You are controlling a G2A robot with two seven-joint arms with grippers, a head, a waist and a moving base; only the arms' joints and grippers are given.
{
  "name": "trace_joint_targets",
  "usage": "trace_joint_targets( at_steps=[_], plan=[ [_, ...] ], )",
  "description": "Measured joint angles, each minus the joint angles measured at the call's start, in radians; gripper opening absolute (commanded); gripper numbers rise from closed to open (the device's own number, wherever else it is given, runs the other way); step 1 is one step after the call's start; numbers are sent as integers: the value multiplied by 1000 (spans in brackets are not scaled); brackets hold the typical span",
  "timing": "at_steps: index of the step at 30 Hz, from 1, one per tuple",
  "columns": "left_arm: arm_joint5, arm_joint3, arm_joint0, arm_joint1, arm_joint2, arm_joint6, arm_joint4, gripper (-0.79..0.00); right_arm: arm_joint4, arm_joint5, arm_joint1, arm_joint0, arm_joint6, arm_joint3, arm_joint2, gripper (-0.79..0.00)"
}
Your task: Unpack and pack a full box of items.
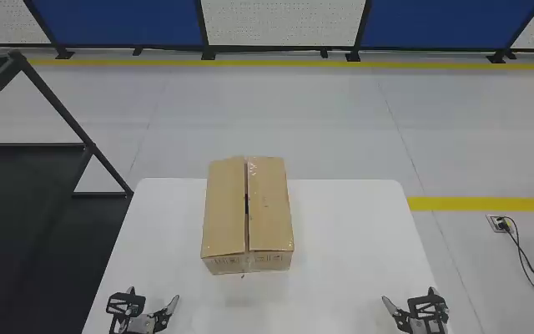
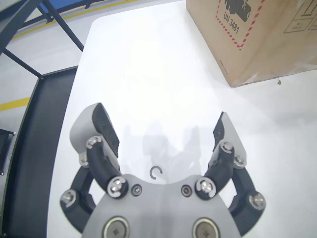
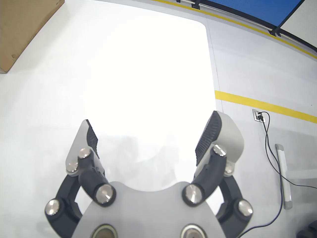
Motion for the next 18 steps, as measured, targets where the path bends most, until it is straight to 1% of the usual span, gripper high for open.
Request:
trace_joint_targets(
  at_steps=[5, 8, 13, 18],
  plan=[
    [-1, 0, 0, 0, 0, 0, 0, 0, 2, -2, 0, 0, -1, -1, -1, 0],
    [-30, -10, 1, 0, -6, 13, -9, 0, -4, -28, -1, 3, -8, -11, -7, 0],
    [-77, -35, 6, 0, -53, 70, -88, 0, 2, -33, -5, 14, -2, -79, -22, 0],
    [-111, -59, -22, 0, -102, 99, -161, 0, 34, -48, -9, 36, 30, -175, -43, 0]
  ],
)
